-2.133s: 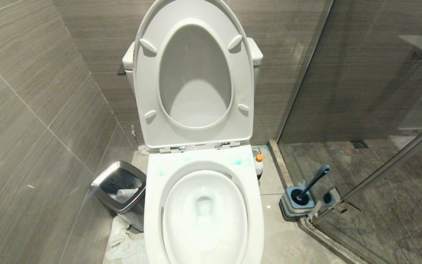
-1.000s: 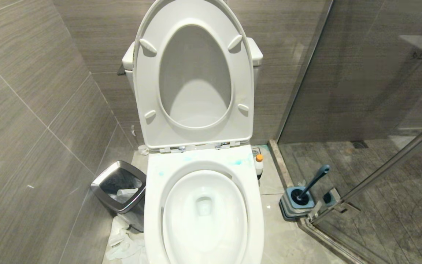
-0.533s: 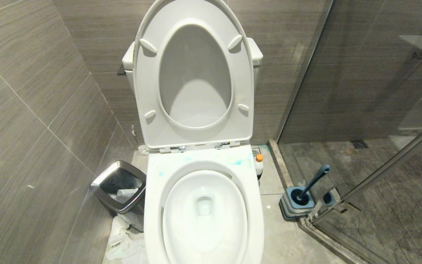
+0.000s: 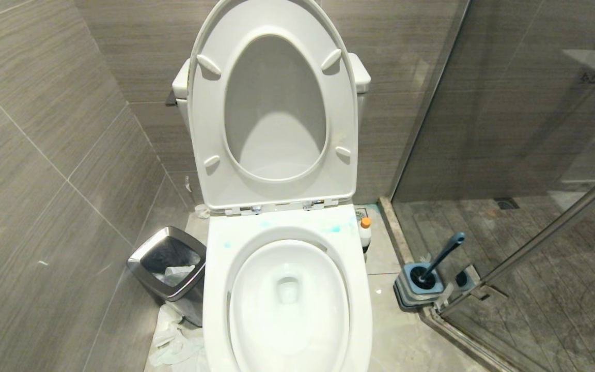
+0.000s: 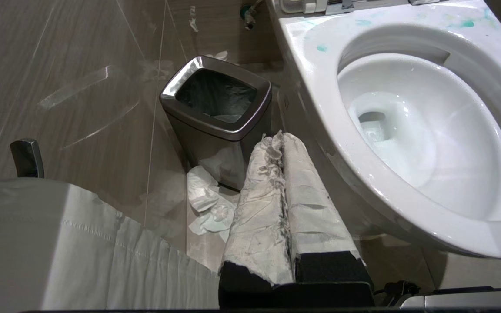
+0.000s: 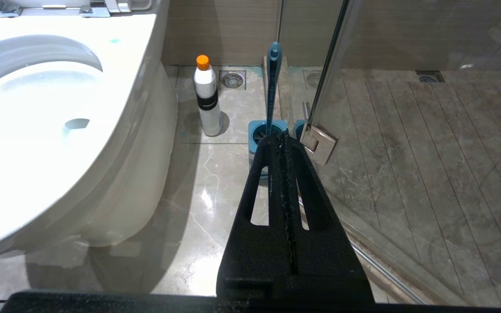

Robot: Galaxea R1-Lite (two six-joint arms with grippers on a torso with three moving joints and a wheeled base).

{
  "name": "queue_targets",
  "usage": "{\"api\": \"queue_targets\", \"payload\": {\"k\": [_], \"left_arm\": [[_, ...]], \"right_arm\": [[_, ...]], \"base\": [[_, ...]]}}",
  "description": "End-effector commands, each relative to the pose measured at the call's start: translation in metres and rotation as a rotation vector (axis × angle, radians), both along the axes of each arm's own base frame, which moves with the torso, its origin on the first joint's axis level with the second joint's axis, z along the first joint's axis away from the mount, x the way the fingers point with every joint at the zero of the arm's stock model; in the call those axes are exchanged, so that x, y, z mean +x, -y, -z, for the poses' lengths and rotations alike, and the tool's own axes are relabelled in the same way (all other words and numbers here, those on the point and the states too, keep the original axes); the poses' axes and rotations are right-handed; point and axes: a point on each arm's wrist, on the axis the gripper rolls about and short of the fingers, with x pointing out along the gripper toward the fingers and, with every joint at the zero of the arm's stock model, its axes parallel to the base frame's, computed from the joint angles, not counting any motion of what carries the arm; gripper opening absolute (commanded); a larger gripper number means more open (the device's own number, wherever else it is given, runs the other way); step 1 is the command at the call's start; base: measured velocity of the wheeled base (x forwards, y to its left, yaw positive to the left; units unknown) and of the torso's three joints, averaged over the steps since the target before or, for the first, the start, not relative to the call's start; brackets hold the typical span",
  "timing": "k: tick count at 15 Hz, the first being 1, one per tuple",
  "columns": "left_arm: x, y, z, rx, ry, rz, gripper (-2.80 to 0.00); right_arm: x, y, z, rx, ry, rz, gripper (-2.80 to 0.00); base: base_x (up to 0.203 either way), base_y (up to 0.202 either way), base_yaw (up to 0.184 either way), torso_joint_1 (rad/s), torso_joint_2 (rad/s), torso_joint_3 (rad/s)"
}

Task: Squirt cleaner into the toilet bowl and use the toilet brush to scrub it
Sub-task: Pour in the cleaning agent

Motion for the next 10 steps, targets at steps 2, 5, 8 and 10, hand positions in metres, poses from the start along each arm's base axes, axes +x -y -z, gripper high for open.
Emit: {"api": "queue_targets", "payload": {"k": [2,5,8,10], "left_arm": [[-0.0002,-0.0002,0.0000,0.028,-0.006,-0.007,-2.80],[0.0000,0.0003,0.0007,0.096,-0.020,0.008,-2.80],[-0.0006,0.0004,0.0005,0.087,-0.014,0.012,-2.80],[-0.0003,0.0006,0.0008,0.096,-0.032,0.024,-2.80]], "right_arm": [[0.0000,0.0000,-0.0001,0.000,0.001,0.000,-2.80],[-0.0001,0.0000,-0.0003,0.000,0.001,0.000,-2.80],[0.0001,0.0000,0.0002,0.000,0.000,0.000,-2.80],[-0.0001,0.0000,-0.0003,0.000,0.001,0.000,-2.80]], "base": [[0.000,0.000,0.000,0.000,0.00,0.000],[0.000,0.000,0.000,0.000,0.00,0.000],[0.000,0.000,0.000,0.000,0.00,0.000],[0.000,0.000,0.000,0.000,0.00,0.000]]}}
